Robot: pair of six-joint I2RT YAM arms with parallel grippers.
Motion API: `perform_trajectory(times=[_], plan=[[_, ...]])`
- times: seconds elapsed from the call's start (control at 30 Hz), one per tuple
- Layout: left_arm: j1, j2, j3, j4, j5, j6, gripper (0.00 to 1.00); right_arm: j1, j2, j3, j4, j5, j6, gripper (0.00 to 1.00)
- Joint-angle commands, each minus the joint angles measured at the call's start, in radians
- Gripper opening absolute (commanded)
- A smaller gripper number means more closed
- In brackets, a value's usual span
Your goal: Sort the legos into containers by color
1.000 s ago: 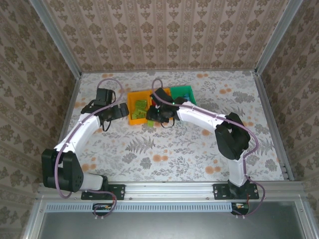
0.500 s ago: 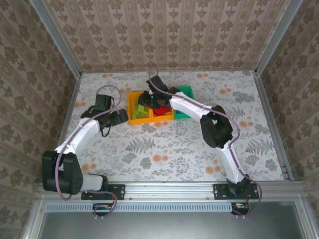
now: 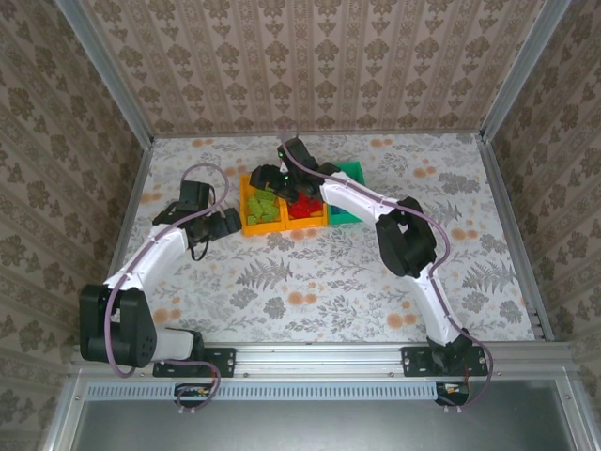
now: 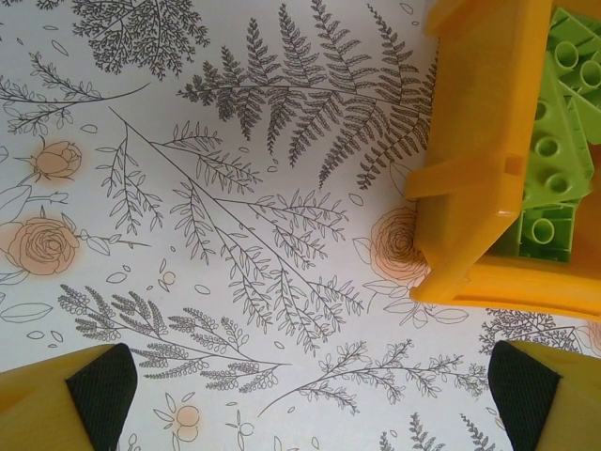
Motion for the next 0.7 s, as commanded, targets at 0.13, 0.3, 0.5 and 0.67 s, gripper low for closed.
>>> perform_trajectory(times=[0.13,0.3,0.5,0.67], plan=[[0.008,-0.063,-0.047,0.043,-0.076,0.025,1.00,0.013,-0.393,-0.376,0.161,0.124,-0.314,0.99],[0.008,-0.103,-0.073,0.103,-0.156,0.078,1.00,-0.002,-0.681,-0.695,0.161,0.454,-0.603,1.00],[0.007,-0.126,-0.092,0.153,-0.211,0.129,1.00,-0.136,-0.982,-1.072,0.272,0.667,-0.731,0.99],[0.006,-0.137,-0.136,0.223,-0.234,0.157,1.00,-0.294,-1.172,-1.345,0.456,0.735,-0.799,1.00]])
